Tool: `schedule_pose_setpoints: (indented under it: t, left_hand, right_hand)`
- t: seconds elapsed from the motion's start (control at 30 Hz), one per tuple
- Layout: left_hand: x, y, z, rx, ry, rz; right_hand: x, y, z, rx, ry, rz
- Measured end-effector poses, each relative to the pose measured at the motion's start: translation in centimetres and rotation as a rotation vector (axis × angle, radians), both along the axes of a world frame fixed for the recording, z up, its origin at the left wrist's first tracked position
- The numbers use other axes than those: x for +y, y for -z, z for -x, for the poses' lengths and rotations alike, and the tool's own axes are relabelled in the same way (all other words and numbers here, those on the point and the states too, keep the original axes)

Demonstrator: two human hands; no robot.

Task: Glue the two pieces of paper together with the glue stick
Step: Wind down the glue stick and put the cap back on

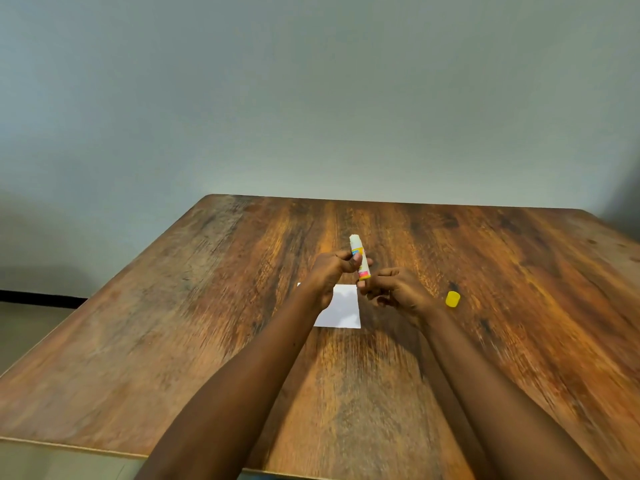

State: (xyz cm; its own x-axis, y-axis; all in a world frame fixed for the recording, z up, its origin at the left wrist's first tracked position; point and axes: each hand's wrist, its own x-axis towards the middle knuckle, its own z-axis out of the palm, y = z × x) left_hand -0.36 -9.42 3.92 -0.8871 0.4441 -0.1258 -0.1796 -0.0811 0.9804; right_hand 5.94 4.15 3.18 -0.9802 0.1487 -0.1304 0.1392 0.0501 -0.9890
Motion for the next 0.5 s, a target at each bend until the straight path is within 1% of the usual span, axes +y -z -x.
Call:
schedule_pose_setpoints:
  t: [0.1, 0.2, 0.27, 0.33, 0.37, 0.43, 0.5]
  left_hand:
    - [0.3, -0.1, -0.4, 0.07, -0.045, 0.042]
    - [0.5, -0.2, -0.6, 0.046, -0.086, -0.013]
    - [0.6, -0.4, -0.7, 0.036, -0.099, -0.032]
    - [0.4, -0.7, -0.7, 0.015, -0.1, -0.043]
    - [0.3, -0.8, -0.7, 0.003, -0.089, -0.047]
    - [0.0, -1.1, -0.7, -0.006, -0.052, -0.045]
    - [-0.3, -1.2, -0.7, 0.001, -0.049, -0.013]
  right_hand:
    - [-0.8, -0.3, 0.4, 0.023, 0.171, -0.273]
    - [-2.3, 0.1, 0.5, 0.058, 0.34, -0.514]
    - [-3.0, 0.3, 0.3, 0.092, 0.379, -0.586]
    - [-2.9, 0.2, 0.1, 0.127, 0.327, -0.562]
    - [-2.6, 0.0, 0.1, 0.146, 0.26, -0.504]
    - [-2.0, -0.3, -0.1, 0.164, 0.071, -0.325]
    - [-1.4, -0.4, -0.3, 0.115, -0.076, -0.142]
